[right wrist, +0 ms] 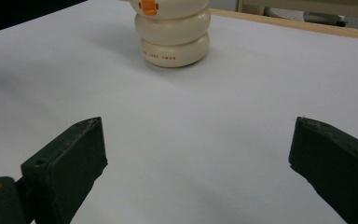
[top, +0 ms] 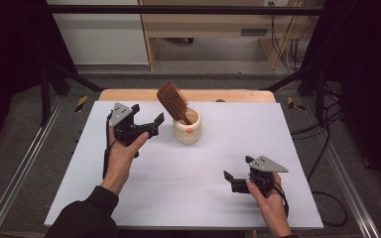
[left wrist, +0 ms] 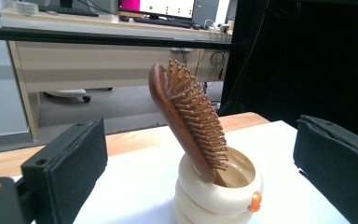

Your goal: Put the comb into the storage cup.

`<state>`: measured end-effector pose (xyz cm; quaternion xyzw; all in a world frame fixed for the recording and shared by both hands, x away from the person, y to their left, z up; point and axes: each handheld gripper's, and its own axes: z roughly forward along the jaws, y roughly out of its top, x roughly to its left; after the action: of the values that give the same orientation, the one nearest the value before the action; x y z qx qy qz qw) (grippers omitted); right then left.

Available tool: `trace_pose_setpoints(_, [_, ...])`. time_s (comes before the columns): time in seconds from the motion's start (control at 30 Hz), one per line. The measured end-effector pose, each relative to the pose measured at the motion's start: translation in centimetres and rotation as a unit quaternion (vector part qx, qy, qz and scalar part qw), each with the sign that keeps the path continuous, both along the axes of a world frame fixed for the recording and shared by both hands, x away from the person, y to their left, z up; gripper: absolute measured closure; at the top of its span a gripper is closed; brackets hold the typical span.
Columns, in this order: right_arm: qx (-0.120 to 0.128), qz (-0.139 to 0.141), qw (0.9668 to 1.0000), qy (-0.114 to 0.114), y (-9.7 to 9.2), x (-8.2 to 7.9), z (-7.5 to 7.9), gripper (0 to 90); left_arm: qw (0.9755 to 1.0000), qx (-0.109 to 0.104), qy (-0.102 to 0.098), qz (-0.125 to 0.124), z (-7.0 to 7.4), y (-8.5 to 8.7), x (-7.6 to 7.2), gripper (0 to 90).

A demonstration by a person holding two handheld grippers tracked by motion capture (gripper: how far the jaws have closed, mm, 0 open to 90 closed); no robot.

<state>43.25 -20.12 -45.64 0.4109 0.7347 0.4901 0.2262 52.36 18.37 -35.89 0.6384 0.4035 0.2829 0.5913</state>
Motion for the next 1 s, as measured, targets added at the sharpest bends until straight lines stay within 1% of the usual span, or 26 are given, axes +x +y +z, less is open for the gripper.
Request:
trace_pose_setpoints(0.33, [-0.001,0.0,1.0,-0.001,0.0,0.0,0.0,4.0,1.0,0.001,-0.005,0.0,0.4,1.1,-0.6,2.8])
trace_pose_setpoints(0.43, [-0.001,0.002,1.0,-0.003,0.0,0.0,0.0,4.0,1.0,0.007,-0.006,-0.001,0.6,1.4,-0.8,2.5])
trace_pose_setpoints(0.5, [-0.001,0.002,1.0,-0.001,0.0,0.0,0.0,4.0,1.0,0.005,-0.007,0.0,0.7,1.6,-1.0,2.5])
trace_pose_setpoints(0.63, [-0.003,0.002,1.0,-0.002,0.0,0.0,-0.1,4.0,0.9999,0.001,-0.01,0.002,1.0,2.3,-1.4,2.5])
trace_pose_setpoints(0.73, [-0.002,0.004,1.0,-0.003,0.1,-0.1,0.0,4.0,0.9999,0.005,-0.012,0.002,1.2,2.7,-1.7,2.5])
trace_pose_setpoints(0.83, [-0.003,0.004,1.0,-0.003,0.2,-0.1,0.0,4.0,0.9999,0.002,-0.014,0.003,1.5,3.1,-2.0,2.5])
trace_pose_setpoints(1.0, [-0.002,0.005,1.0,-0.003,0.2,-0.2,0.0,4.0,0.9998,0.006,-0.016,0.005,1.7,4.0,-2.6,2.5])
